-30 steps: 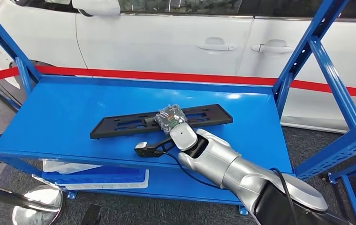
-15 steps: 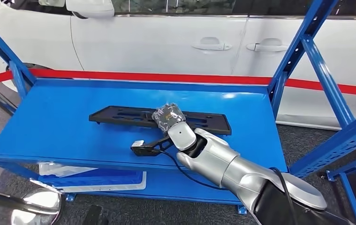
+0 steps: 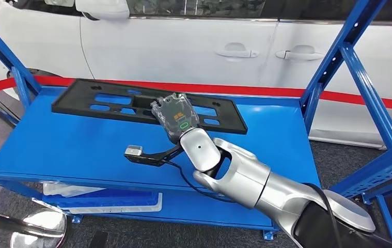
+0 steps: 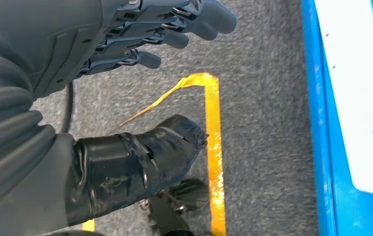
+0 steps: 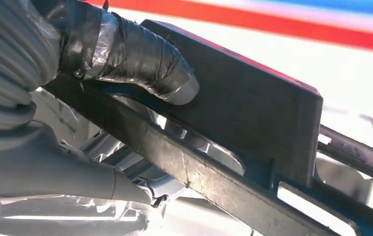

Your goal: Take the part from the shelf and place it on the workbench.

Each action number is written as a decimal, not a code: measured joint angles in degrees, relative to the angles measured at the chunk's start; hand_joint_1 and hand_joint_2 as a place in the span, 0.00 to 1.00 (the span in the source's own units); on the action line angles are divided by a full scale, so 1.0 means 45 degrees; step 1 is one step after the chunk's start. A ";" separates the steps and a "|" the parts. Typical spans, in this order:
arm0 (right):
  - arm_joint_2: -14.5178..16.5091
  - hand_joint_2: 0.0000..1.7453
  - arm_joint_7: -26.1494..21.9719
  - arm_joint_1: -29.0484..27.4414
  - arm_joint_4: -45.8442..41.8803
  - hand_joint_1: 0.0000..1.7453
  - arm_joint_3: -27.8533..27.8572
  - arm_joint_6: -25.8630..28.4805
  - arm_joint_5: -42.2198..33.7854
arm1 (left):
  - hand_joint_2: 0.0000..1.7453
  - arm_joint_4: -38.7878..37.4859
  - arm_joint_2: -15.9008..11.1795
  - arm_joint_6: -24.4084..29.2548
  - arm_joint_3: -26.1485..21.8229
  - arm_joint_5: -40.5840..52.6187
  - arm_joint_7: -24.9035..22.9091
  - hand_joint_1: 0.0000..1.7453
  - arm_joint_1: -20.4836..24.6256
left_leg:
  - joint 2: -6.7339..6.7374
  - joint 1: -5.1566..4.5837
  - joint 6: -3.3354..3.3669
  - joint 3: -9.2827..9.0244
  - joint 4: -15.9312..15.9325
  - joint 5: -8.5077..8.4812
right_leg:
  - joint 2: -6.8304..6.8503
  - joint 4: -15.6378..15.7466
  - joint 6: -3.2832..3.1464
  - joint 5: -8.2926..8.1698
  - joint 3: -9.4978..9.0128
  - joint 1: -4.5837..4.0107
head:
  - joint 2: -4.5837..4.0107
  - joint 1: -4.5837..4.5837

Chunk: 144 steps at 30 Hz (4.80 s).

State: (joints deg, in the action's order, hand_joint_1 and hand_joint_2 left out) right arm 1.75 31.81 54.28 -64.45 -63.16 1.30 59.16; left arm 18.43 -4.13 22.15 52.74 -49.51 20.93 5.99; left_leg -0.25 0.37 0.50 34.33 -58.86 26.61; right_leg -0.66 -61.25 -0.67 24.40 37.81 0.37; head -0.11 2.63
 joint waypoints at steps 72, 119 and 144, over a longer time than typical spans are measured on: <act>-0.1588 1.00 0.0051 -0.1211 -0.5519 1.00 0.2301 0.2831 -0.0613 | 1.00 -0.0041 0.0203 0.0607 -0.0193 -0.1049 -0.0144 0.00 -0.0127 | 0.0079 0.0109 -0.0335 0.1318 -0.3362 0.1366 | 0.0097 0.0053 -0.0516 -0.0118 0.0086 -0.0035 | 0.0000 0.0178; -0.2916 1.00 0.0250 -0.1255 -0.6773 1.00 0.2713 0.3090 -0.0515 | 1.00 -0.0058 0.0118 0.0684 -0.0187 -0.1101 -0.0231 0.00 0.0010 | 0.0250 -0.0153 0.0411 0.0146 0.0406 -0.0607 | 0.0116 -0.2854 0.0421 0.1057 0.0712 0.0179 | 0.0000 0.0257; -0.3037 1.00 0.0211 -0.1452 -0.7165 1.00 0.3072 0.3395 -0.0289 | 1.00 -0.0063 0.0158 0.0801 -0.0155 -0.0883 -0.0198 0.00 0.0059 | 0.0145 -0.0019 0.0304 -0.0805 0.0431 0.0175 | 0.0137 -0.0593 0.0369 0.0121 0.0580 0.0130 | 0.0000 0.0137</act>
State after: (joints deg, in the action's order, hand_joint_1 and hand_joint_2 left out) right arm -11.92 32.76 47.74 -96.69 -49.33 16.57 57.86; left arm 18.14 -3.42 25.76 52.04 -53.48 20.04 6.26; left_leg 0.40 0.29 1.86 30.71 -56.92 27.39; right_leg -0.05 -63.92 0.99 24.95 40.43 0.95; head -0.11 3.25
